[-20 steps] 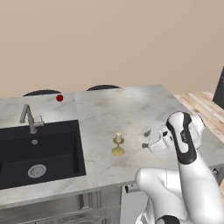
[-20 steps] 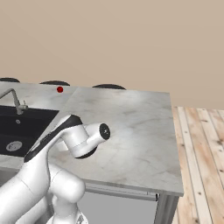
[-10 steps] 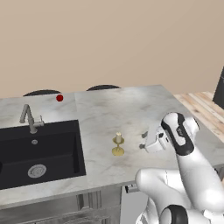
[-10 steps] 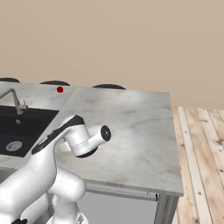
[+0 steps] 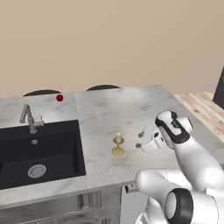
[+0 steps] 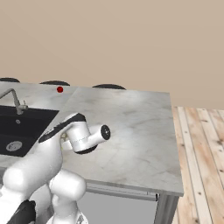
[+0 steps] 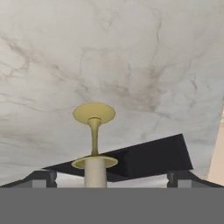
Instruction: Pick the candle and candle from the dining table and place them in the open cabinet. Close the cabinet after placing the objects.
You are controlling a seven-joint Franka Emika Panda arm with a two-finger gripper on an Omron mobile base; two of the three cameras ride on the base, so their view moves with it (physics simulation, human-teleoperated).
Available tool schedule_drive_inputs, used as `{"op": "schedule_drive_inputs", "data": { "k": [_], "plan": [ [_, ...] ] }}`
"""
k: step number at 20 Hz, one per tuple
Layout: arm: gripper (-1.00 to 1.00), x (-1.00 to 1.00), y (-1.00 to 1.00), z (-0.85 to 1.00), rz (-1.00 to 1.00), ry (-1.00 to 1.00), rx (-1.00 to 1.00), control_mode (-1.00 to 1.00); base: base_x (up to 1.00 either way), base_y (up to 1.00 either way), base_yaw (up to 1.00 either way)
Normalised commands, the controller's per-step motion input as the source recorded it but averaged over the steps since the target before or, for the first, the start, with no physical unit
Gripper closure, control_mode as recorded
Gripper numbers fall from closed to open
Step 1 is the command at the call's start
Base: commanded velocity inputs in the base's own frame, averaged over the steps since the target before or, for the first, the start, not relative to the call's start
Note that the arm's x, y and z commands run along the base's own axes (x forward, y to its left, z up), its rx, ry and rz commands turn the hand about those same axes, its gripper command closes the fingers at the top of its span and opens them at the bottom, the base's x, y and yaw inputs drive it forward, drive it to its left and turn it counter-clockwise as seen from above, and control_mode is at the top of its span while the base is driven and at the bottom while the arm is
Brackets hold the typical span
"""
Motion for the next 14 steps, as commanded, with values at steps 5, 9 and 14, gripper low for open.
{"op": "schedule_drive_inputs", "data": {
  "k": [5, 9, 14],
  "plan": [
    [-1.00, 0.21, 0.06, -0.20, 0.00, 0.00, 0.00, -1.00, 0.00, 0.00, 0.00],
    [-1.00, 0.08, 0.02, -0.21, 0.00, -0.01, 0.00, -1.00, 0.00, 0.00, 0.00],
    [-1.00, 0.08, 0.07, -0.21, 0.00, -0.01, 0.01, -1.00, 0.00, 0.00, 0.00]
  ]
}}
